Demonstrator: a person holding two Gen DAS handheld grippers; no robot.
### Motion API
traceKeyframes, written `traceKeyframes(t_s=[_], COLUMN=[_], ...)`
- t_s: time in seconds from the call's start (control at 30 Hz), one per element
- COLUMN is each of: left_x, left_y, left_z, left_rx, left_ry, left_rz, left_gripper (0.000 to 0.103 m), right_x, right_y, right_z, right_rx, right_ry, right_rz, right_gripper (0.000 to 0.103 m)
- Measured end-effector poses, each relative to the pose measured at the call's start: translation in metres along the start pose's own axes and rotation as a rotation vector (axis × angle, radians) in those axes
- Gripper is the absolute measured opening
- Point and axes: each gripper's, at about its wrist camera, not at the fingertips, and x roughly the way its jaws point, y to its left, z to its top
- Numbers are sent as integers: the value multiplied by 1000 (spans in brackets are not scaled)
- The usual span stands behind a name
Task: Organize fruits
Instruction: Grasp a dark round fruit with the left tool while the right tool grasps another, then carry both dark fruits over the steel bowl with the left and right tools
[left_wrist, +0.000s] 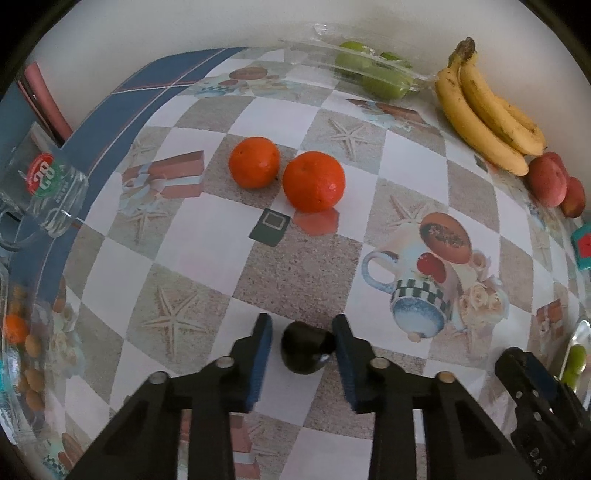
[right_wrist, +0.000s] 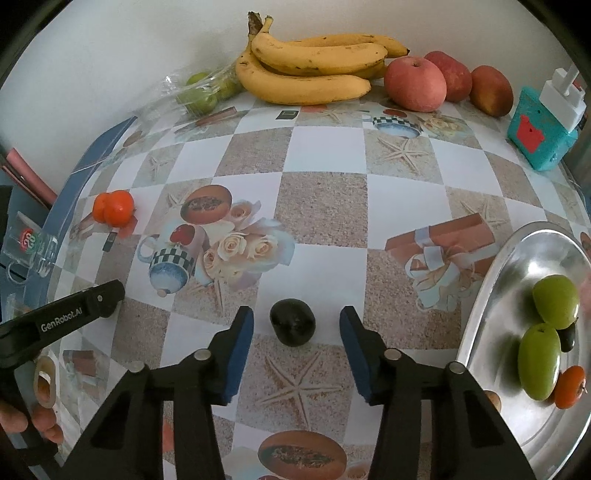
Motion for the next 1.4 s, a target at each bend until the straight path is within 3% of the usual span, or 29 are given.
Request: traceKeyframes(t_s=[0.37, 0.83, 1.07, 1.4], left_x=[-3, -23, -42, -49], left_y=[-4, -1, -19, -54], left_z=[1, 3, 4, -9], left_rx=[10, -8, 33, 82], left_ry=[-12, -46, -94, -96], left_rz=[18, 17, 17, -12], left_gripper=[29, 29, 29, 29], right_x=[-1, -18, -36, -65], right_y=[-1, 1, -3, -35], right_z=[-1, 0, 0, -4], right_rx=[11, 19, 31, 97], right_ry=[-2, -31, -53, -77], right_rz=[30, 82, 113, 78], right_gripper=[25, 25, 25, 25])
